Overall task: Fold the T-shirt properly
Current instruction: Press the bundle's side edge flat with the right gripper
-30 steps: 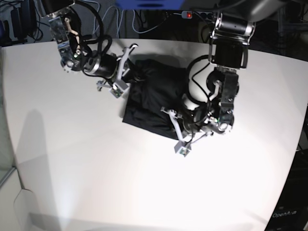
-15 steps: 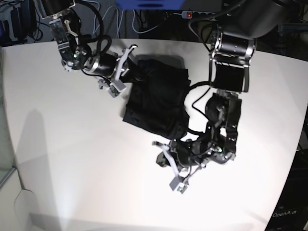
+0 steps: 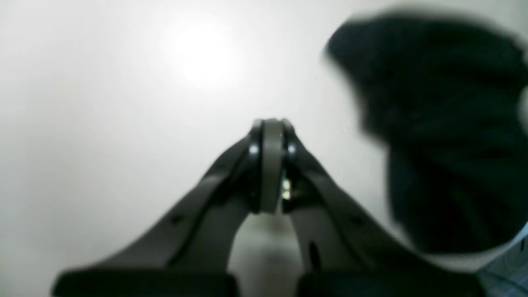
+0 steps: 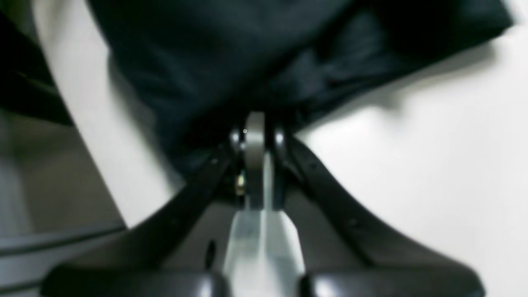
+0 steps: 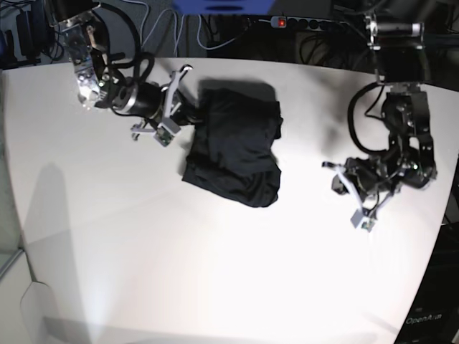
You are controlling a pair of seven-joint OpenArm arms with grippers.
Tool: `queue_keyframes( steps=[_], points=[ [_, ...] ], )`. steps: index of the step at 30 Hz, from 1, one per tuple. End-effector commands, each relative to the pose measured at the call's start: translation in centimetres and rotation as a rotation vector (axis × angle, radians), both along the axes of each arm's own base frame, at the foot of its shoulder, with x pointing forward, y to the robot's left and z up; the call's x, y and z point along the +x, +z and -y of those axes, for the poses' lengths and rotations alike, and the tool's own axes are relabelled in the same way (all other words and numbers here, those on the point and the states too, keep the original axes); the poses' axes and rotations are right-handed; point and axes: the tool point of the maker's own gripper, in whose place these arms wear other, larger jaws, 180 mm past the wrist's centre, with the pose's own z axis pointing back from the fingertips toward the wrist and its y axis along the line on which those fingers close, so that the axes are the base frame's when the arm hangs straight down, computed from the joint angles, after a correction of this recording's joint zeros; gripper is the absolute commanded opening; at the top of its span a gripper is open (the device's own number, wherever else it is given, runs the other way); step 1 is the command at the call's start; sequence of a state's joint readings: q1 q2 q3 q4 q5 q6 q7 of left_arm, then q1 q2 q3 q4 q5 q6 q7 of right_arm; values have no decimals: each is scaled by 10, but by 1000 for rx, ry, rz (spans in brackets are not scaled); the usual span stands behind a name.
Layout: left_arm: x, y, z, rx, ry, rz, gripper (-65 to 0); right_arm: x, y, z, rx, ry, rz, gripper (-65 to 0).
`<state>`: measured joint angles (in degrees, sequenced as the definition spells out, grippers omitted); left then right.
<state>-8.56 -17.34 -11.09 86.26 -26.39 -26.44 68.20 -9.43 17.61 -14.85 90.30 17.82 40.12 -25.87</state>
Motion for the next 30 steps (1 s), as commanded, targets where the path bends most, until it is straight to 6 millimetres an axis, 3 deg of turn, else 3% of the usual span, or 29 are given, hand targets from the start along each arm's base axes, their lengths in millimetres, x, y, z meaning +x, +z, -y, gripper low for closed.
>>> queue_keyframes(
  steps=[1, 4, 7, 10, 14, 22, 30],
  points=[
    [1, 9, -9, 4, 4, 34, -650, 14, 22, -1, 42, -15, 65, -648],
    [-32, -11, -44, 57, 44, -21, -650, 24, 36, 9, 19, -35, 109, -648],
    [-55, -24, -64, 67, 84, -46, -650, 30, 57, 12, 25, -48, 165, -648],
    [-70, -32, -73, 70, 107, -64, -650, 26, 75, 0, 29, -23, 203, -648],
    [-79, -37, -75, 72, 113, -87, -650, 24, 99, -31, 87, -10, 238, -648],
    [-92, -46, -73, 67, 112, -119, -650, 10, 96, -89, 170, 108, 193, -647],
    [-102, -52, -72, 65, 113, -139, -650, 23, 79, -110, 195, 114, 130, -647]
  ],
)
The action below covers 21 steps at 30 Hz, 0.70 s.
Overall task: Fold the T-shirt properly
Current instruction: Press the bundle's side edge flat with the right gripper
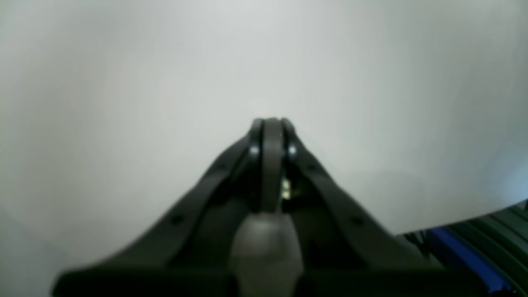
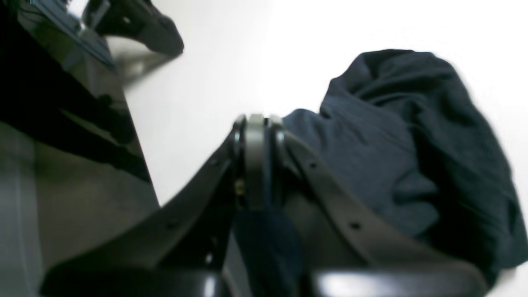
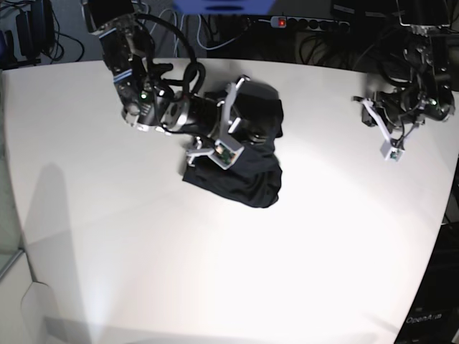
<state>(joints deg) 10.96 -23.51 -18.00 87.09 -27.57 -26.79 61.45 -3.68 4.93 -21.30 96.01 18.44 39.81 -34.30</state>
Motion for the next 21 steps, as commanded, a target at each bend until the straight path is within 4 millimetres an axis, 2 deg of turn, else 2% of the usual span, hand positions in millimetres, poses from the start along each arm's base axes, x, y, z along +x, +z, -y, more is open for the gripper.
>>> queue_keyframes(
  steps=[1, 8, 17, 21],
  points=[
    [7, 9, -5, 9, -3, 30, -650, 10, 11, -5, 41, -4, 24, -647],
    [4, 6, -6, 12, 0, 20, -650, 4, -36, -4, 85, -46, -103, -648],
    [13, 11, -4, 8, -3, 40, -650, -11, -90, 5, 126, -124, -252, -648],
    [18, 14, -5, 13, -3, 50, -650, -12, -92, 7, 129, -128, -253, -648]
  ],
)
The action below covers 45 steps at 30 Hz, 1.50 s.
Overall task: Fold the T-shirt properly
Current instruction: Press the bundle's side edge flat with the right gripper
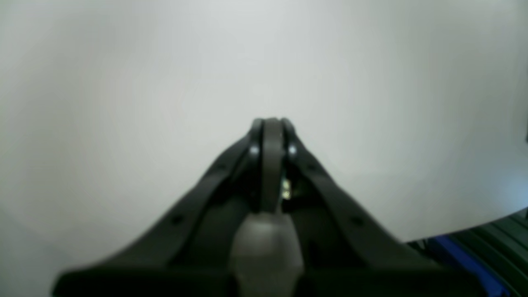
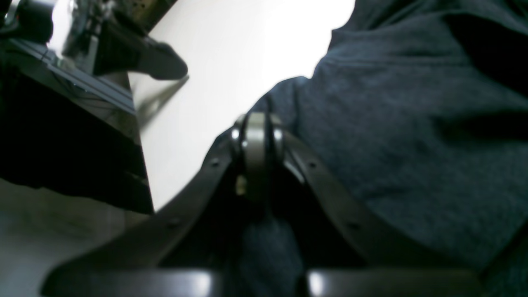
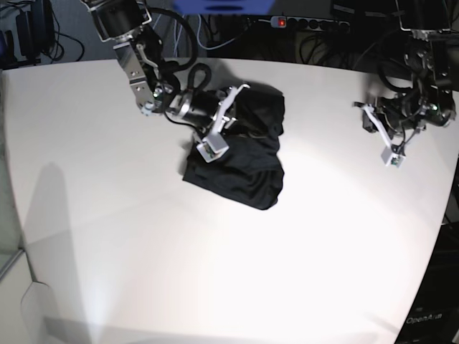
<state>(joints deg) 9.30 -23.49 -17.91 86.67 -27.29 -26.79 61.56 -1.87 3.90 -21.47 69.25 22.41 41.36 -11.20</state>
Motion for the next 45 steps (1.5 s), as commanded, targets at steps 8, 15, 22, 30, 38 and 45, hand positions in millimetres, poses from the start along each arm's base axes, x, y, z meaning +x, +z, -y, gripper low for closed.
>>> queue_keyframes(
  steps=[8, 15, 22, 30, 38, 45],
  points=[
    [15, 14, -3, 9, -6, 48, -650, 3, 26, 14, -175, 92, 126, -648],
    [16, 14, -3, 8, -5, 51, -650, 18, 71, 12, -226, 129, 262, -648],
    [16, 14, -3, 3, -4, 54, -650, 43, 77, 27, -313, 135, 303, -648],
    [15, 13, -1, 0, -2, 50, -650, 64, 51, 52, -382, 123, 248, -648],
    [16, 12, 4, -12, 0, 54, -650, 73, 38, 65, -384, 100, 222, -648],
    [16, 12, 4, -12, 0, 54, -650, 93, 31, 82, -415, 75, 204, -648]
  ],
)
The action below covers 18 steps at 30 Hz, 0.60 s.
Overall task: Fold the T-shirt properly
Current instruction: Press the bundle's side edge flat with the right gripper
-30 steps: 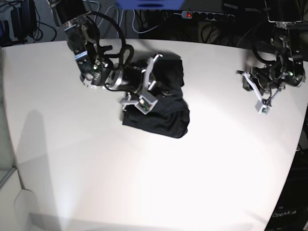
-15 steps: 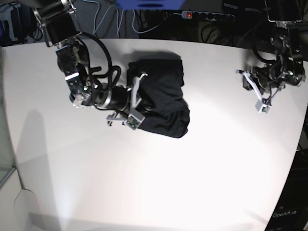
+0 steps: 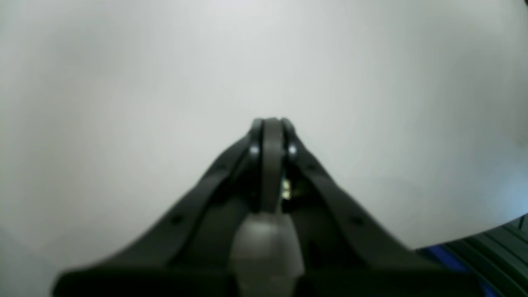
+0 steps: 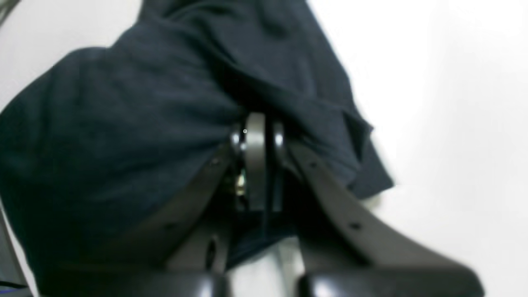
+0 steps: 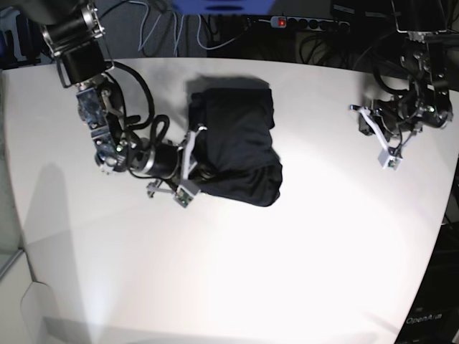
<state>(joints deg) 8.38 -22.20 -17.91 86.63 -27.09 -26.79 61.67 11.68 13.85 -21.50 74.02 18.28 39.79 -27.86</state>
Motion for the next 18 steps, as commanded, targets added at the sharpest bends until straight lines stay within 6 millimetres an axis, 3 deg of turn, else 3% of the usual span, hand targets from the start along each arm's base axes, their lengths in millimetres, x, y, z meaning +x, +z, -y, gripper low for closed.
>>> queue_keyframes(
  steps=[1, 10, 18],
  points=[
    [9, 11, -4, 7, -3, 39, -650, 14, 17, -1, 40, -7, 50, -648],
    [6, 9, -4, 7, -3, 30, -650, 42, 19, 14, 55, -52, 70, -648],
    [6, 8, -4, 7, -4, 28, -650, 47, 20, 37, 31, -85, 84, -648]
  ],
)
